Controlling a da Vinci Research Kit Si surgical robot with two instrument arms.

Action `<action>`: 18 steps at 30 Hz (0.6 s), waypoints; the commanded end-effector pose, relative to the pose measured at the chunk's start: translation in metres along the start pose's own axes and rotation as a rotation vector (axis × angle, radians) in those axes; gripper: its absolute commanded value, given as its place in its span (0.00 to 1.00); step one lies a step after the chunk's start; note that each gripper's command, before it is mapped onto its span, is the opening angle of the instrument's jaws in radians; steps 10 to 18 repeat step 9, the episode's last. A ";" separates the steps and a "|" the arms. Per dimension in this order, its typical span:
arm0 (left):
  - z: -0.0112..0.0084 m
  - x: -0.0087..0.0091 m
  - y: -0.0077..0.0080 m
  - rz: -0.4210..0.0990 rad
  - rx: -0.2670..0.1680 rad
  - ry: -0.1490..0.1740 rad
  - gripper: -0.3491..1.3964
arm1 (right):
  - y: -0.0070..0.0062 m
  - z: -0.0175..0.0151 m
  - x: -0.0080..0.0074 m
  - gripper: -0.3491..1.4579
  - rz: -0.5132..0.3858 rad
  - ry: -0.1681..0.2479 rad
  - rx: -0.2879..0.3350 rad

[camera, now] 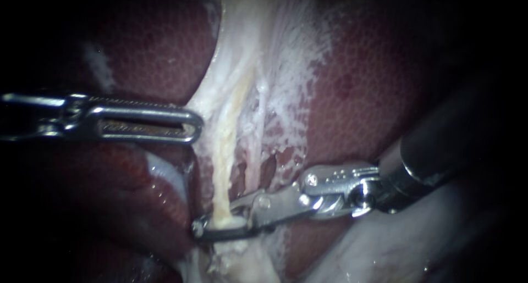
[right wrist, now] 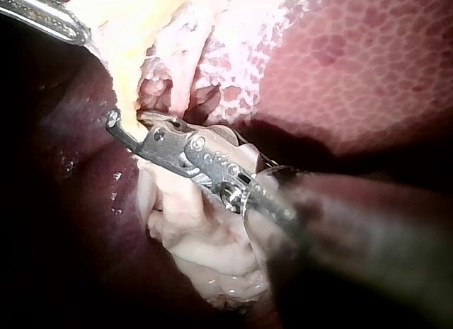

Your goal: Clipping first clip left tube

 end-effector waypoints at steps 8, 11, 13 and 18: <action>0.0000 0.0000 0.0000 0.000 0.000 0.000 0.00 | 0.0000 -0.0001 0.0000 0.00 0.005 0.000 0.001; 0.0001 0.0000 0.0000 0.000 0.000 0.000 0.00 | 0.0000 -0.0001 0.0000 0.00 0.005 0.000 0.001; 0.0001 0.0000 0.0000 0.000 0.000 0.000 0.00 | 0.0000 -0.0001 0.0000 0.00 0.005 0.000 0.001; 0.0001 0.0000 0.0000 0.000 0.000 0.000 0.00 | 0.0000 -0.0001 0.0000 0.00 0.005 0.000 0.001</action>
